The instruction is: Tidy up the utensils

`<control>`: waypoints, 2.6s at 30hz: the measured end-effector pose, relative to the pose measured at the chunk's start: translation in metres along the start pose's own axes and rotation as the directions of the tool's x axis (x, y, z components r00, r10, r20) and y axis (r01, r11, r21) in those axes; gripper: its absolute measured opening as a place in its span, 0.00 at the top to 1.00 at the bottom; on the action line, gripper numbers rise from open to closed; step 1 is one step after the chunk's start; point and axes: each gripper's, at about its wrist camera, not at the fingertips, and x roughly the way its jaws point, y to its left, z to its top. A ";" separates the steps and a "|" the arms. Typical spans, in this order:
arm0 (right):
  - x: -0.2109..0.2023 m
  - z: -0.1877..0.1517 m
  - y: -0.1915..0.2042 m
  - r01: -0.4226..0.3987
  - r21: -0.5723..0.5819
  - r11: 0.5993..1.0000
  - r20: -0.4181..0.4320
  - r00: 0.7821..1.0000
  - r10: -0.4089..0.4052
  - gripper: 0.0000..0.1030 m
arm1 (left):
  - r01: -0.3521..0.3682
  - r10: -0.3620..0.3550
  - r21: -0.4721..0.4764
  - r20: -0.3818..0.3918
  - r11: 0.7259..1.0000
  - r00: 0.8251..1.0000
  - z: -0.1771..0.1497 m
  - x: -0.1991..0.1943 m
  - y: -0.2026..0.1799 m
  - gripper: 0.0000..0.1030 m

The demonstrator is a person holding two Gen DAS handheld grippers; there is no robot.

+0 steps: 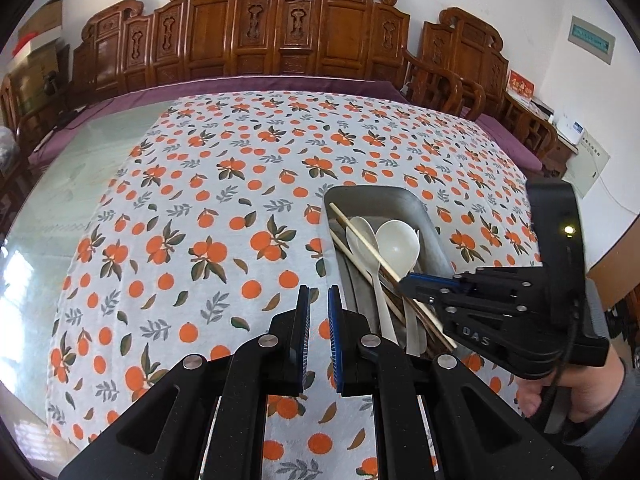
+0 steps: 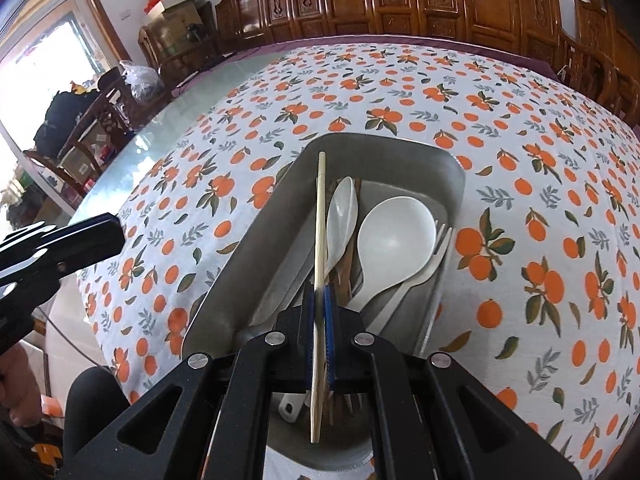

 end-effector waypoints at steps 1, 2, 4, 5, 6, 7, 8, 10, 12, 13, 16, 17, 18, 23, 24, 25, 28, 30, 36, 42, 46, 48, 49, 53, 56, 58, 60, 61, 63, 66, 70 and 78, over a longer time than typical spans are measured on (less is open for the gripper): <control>0.002 0.001 0.000 -0.001 0.001 1.000 -0.001 1.000 0.001 0.94 | -0.001 0.001 -0.001 0.001 1.000 1.000 -0.001 -0.001 0.000 0.92; 0.003 0.001 0.001 0.000 -0.001 1.000 -0.004 1.000 0.000 0.94 | -0.001 0.001 -0.001 0.001 1.000 1.000 -0.001 -0.002 0.000 0.92; 0.005 0.002 0.002 0.004 -0.009 1.000 -0.002 1.000 -0.004 0.94 | -0.001 0.001 -0.002 0.004 1.000 1.000 -0.002 -0.004 0.001 0.92; 0.004 0.002 0.004 0.002 -0.014 1.000 0.004 1.000 -0.002 0.93 | -0.002 0.002 -0.003 0.005 1.000 1.000 -0.002 -0.005 0.001 0.92; 0.002 0.003 0.004 0.000 -0.013 1.000 0.014 1.000 0.000 0.93 | -0.002 0.002 -0.004 0.007 1.000 1.000 -0.002 -0.006 0.001 0.92; 0.001 0.003 0.005 -0.002 -0.013 1.000 0.022 1.000 0.003 0.93 | -0.003 0.003 -0.004 0.008 1.000 1.000 -0.002 -0.008 0.000 0.92; -0.003 0.003 0.005 -0.005 -0.015 1.000 0.034 0.999 0.006 0.93 | -0.005 0.005 -0.004 0.010 1.000 1.000 -0.002 -0.009 0.000 0.92; -0.008 0.002 0.005 -0.007 -0.017 1.000 0.043 0.999 0.008 0.93 | -0.004 0.004 -0.006 0.013 1.000 1.000 -0.002 -0.011 0.000 0.92; -0.016 0.001 0.005 -0.009 -0.015 1.000 0.057 0.998 0.009 0.93 | -0.002 0.002 -0.009 0.020 1.000 1.000 -0.003 -0.015 -0.001 0.92; -0.021 0.000 0.005 -0.007 -0.016 1.000 0.066 0.998 0.008 0.93 | 0.000 0.001 -0.009 0.023 1.000 1.000 -0.003 -0.017 -0.002 0.92; -0.042 -0.006 0.004 0.000 -0.020 1.000 0.104 0.995 0.003 0.92 | 0.004 -0.004 -0.010 0.035 1.000 0.999 -0.005 -0.023 -0.007 0.90; -0.050 -0.008 0.004 0.002 -0.023 1.000 0.119 0.993 0.000 0.92 | 0.006 -0.005 -0.010 0.039 1.000 0.999 -0.005 -0.025 -0.008 0.87; -0.056 -0.010 0.004 0.003 -0.024 1.000 0.131 0.991 0.000 0.92 | 0.008 -0.008 -0.007 0.047 1.000 0.999 -0.006 -0.028 -0.011 0.79; -0.097 -0.027 0.000 0.019 -0.023 1.000 0.196 0.981 -0.014 0.92 | 0.005 -0.007 0.016 0.083 1.000 0.997 -0.011 -0.044 -0.027 0.54; -0.109 -0.034 -0.001 0.023 -0.021 1.000 0.217 0.976 -0.018 0.86 | 0.002 -0.004 0.022 0.099 1.000 0.995 -0.012 -0.049 -0.031 0.45; -0.116 -0.038 -0.003 0.028 -0.018 0.999 0.230 0.973 -0.023 0.78 | -0.004 0.000 0.028 0.115 1.000 0.993 -0.014 -0.054 -0.036 0.36; -0.139 -0.053 -0.008 0.050 -0.001 0.999 0.266 0.963 -0.048 0.63 | -0.021 0.015 0.039 0.147 0.999 0.989 -0.019 -0.066 -0.046 0.21; -0.155 -0.065 -0.012 0.070 0.018 0.997 0.292 0.954 -0.072 0.49 | -0.020 0.013 0.041 0.164 0.999 0.986 -0.024 -0.074 -0.052 0.15; -0.197 -0.096 -0.022 0.138 0.088 0.987 0.356 0.921 -0.160 0.09 | -0.020 0.006 0.067 0.189 0.998 0.982 -0.038 -0.095 -0.076 0.09; -0.241 -0.119 -0.026 0.181 0.133 0.974 0.417 0.882 -0.221 0.03 | -0.012 -0.008 0.088 0.229 0.996 0.973 -0.047 -0.122 -0.097 0.08; -0.272 -0.129 -0.022 0.186 0.141 0.972 0.466 0.854 -0.231 0.03 | 0.007 -0.032 0.097 0.264 0.995 0.964 -0.049 -0.145 -0.106 0.08; -0.286 -0.131 -0.018 0.191 0.136 0.972 0.492 0.838 -0.234 0.03 | 0.018 -0.046 0.101 0.282 0.995 0.958 -0.049 -0.158 -0.110 0.08; -0.293 -0.132 -0.016 0.193 0.133 0.972 0.504 0.831 -0.234 0.03 | 0.022 -0.051 0.103 0.288 0.994 0.956 -0.048 -0.162 -0.112 0.08; -0.315 -0.134 -0.006 0.196 0.122 0.973 0.544 0.807 -0.230 0.03 | 0.021 -0.059 0.120 0.329 0.993 0.943 -0.047 -0.186 -0.120 0.08; -0.329 -0.135 0.001 0.195 0.112 0.974 0.566 0.793 -0.224 0.03 | 0.015 -0.061 0.130 0.353 0.991 0.934 -0.045 -0.201 -0.125 0.08; -0.336 -0.136 0.006 0.194 0.107 0.975 0.577 0.787 -0.219 0.03 | 0.021 -0.069 0.132 0.369 0.991 0.927 -0.046 -0.210 -0.128 0.08; -0.343 -0.137 0.010 0.193 0.097 0.976 0.589 0.780 -0.213 0.03 | 0.028 -0.077 0.134 0.379 0.991 0.922 -0.045 -0.217 -0.130 0.08; -0.345 -0.138 0.013 0.194 0.091 0.977 0.593 0.778 -0.210 0.03 | 0.030 -0.080 0.136 0.383 0.990 0.920 -0.046 -0.219 -0.130 0.08; -0.350 -0.140 0.017 0.194 0.081 0.978 0.599 0.774 -0.204 0.03 | 0.034 -0.088 0.142 0.390 0.989 0.917 -0.048 -0.224 -0.134 0.08; -0.355 -0.143 0.022 0.193 0.071 0.979 0.605 0.772 -0.196 0.03 | 0.046 -0.105 0.154 0.398 0.987 0.912 -0.050 -0.228 -0.137 0.08; -0.358 -0.146 0.025 0.190 0.065 0.980 0.608 0.771 -0.190 0.03 | 0.051 -0.112 0.160 0.403 0.986 0.908 -0.054 -0.229 -0.139 0.08; -0.357 -0.153 0.029 0.186 0.073 0.980 0.611 0.768 -0.191 0.03 | 0.053 -0.110 0.150 0.407 0.987 0.907 -0.059 -0.231 -0.139 0.08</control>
